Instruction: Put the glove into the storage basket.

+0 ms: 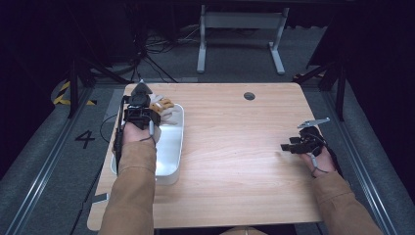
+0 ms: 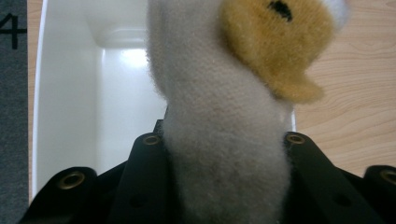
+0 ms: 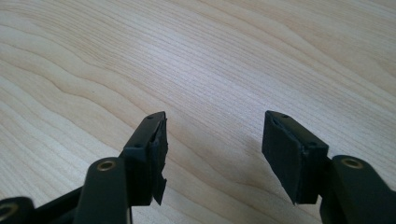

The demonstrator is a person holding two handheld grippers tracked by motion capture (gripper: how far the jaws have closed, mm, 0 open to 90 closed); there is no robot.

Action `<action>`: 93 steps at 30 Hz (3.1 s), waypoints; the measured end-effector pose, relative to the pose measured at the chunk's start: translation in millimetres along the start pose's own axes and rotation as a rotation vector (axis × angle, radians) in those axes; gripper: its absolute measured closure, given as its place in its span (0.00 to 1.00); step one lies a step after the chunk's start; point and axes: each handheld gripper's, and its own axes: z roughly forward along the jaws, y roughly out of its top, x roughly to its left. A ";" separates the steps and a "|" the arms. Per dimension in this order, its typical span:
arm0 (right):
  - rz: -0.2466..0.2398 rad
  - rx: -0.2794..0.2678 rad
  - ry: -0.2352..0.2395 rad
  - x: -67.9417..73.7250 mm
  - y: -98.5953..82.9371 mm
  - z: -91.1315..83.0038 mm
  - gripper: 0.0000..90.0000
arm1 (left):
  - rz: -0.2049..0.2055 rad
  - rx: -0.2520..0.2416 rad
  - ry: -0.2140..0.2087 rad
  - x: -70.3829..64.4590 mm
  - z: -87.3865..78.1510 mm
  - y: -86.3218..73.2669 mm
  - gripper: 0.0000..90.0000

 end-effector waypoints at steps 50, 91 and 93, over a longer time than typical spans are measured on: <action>-0.036 0.028 -0.005 5.0 -1.6 5.7 0.45 | -0.088 0.110 0.025 34.5 77.2 -40.7 0.74; -0.042 0.028 -0.002 4.3 -2.6 7.2 0.44 | -0.103 0.247 -0.009 38.1 103.6 -44.9 0.30; -0.046 0.029 -0.003 3.9 -2.7 7.6 0.44 | -0.095 0.240 -0.035 38.5 102.4 -43.9 0.23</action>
